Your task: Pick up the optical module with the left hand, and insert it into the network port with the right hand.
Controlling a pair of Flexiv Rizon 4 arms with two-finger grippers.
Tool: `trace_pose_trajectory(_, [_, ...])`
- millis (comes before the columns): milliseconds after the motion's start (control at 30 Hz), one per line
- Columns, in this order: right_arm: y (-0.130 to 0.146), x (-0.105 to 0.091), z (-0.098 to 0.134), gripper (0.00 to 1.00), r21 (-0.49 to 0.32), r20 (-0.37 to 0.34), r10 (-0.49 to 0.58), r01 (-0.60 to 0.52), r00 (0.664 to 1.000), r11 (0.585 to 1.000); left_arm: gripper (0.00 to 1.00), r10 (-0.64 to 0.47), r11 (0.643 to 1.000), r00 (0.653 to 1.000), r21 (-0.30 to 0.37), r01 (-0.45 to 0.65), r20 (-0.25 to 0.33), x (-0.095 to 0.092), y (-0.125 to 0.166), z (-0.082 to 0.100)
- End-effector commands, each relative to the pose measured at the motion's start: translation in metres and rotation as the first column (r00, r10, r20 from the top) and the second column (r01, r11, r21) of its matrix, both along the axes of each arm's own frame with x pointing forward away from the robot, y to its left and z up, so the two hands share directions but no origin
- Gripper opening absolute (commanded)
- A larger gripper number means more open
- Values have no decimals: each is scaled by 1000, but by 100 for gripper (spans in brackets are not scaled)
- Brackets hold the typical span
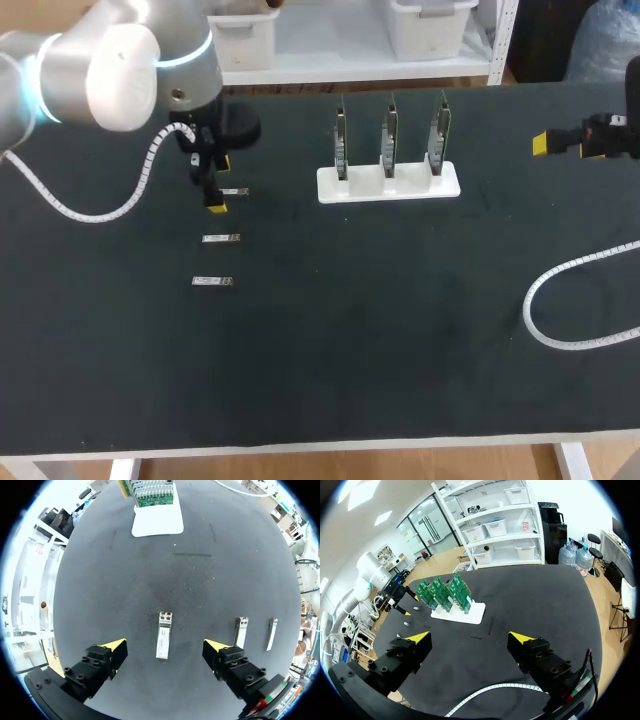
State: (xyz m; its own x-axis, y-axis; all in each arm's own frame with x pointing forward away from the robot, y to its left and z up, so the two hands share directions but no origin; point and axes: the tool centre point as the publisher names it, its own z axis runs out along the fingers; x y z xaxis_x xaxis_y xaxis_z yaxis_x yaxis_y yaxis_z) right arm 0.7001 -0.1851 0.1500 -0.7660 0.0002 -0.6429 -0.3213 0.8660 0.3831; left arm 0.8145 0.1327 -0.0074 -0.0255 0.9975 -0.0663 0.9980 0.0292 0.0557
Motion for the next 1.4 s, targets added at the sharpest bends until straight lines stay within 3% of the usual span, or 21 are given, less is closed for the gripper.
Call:
trace_pose_trajectory(33, [0,0,0,100,0,0,0,0,1000,1000,100,10,1000,1000,13,-10,-14,3,0,-1])
trace_pose_trajectory(1233, [0,0,0,100,0,0,0,0,1000,1000,100,47,999,998,30,-46,-52,2,2,-7])
trace_pose_trajectory(1300, [0,0,0,100,0,0,0,0,1000,1000,42,48,998,998,33,-46,-50,2,2,-7])
trace_pose_trajectory(1333, [0,0,0,100,0,0,0,0,1000,1000,27,49,998,998,34,-47,-50,2,3,-7])
trace_pose_trajectory(1367, [0,0,0,100,0,0,0,0,1000,1000,0,49,998,997,35,-47,-52,2,3,-7])
trace_pose_trajectory(1400, [0,0,0,100,0,0,0,0,1000,1000,0,49,998,997,36,-48,-52,2,3,-7])
